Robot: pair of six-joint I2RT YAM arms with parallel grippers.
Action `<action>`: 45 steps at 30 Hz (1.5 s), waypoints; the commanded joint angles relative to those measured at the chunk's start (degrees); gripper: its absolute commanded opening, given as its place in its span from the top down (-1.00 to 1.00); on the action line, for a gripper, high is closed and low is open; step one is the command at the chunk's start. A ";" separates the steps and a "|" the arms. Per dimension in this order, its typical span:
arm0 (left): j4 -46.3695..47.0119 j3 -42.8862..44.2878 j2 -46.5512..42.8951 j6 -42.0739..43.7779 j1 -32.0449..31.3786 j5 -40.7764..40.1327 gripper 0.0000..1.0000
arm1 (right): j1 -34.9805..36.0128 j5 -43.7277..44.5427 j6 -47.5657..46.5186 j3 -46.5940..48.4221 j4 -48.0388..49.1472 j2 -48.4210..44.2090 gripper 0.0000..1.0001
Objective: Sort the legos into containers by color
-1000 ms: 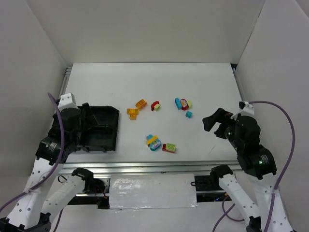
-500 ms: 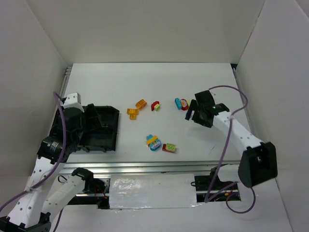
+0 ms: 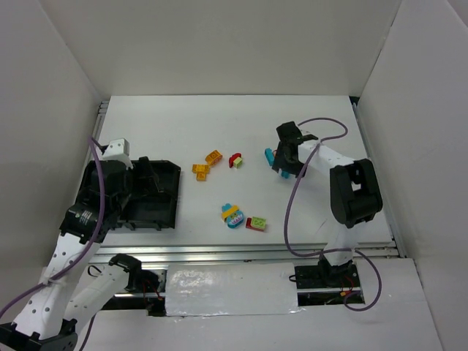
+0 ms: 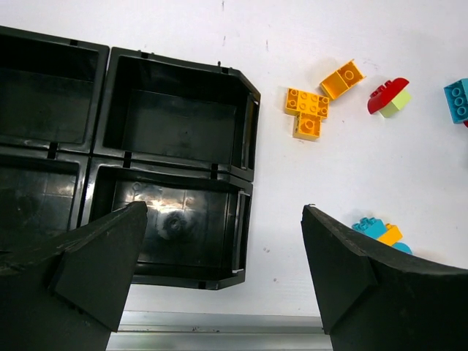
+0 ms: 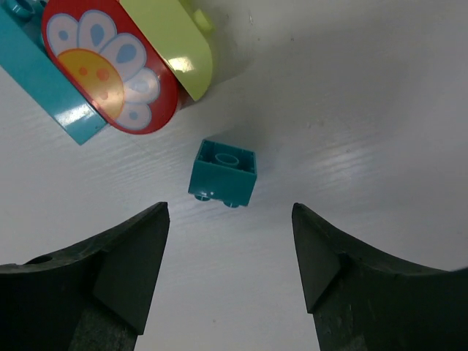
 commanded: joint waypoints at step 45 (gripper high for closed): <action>-1.27 1.73 -8.63 -5.17 6.90 -13.64 -0.99 | 34.64 -17.06 16.95 45.64 15.58 22.51 1.00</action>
